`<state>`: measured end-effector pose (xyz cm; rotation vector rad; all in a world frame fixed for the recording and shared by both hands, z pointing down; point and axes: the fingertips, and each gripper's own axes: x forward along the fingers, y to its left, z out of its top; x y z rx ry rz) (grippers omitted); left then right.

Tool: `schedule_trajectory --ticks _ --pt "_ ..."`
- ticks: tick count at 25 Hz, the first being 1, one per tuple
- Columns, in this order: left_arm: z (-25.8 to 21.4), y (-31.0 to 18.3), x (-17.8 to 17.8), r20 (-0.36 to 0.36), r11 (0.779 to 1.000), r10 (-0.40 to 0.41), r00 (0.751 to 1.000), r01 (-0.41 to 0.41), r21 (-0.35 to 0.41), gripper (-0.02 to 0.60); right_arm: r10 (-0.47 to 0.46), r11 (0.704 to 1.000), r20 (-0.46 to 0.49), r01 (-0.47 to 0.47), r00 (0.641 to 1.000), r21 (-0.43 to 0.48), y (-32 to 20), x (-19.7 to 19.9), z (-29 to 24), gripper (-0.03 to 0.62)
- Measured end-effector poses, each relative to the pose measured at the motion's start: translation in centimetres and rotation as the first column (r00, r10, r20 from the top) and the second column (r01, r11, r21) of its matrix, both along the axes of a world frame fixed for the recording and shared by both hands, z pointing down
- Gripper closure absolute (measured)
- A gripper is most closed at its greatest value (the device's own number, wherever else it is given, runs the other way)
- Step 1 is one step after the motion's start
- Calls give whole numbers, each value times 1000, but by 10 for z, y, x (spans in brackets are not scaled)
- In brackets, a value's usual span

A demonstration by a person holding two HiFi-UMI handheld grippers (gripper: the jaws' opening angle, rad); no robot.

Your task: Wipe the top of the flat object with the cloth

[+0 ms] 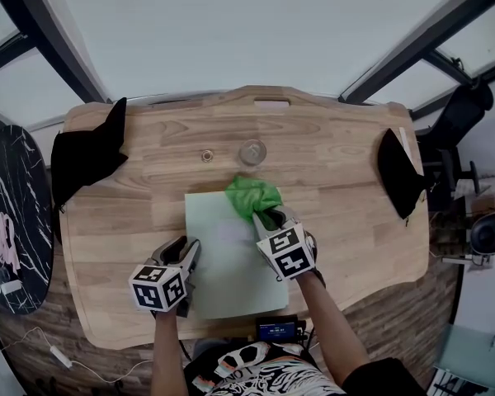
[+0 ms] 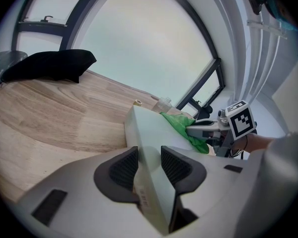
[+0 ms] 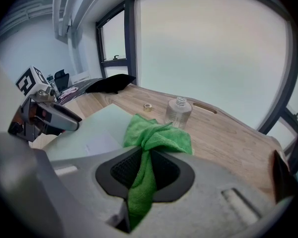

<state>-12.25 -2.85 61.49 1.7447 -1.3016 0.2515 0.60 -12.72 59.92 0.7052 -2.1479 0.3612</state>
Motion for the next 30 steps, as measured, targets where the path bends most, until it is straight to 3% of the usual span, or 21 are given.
schedule_trajectory --ticks 30 --pt "1 0 0 -12 1000 21 1000 -21 -9 439 -110 993 27 111 994 -28 12 -66 -2 537"
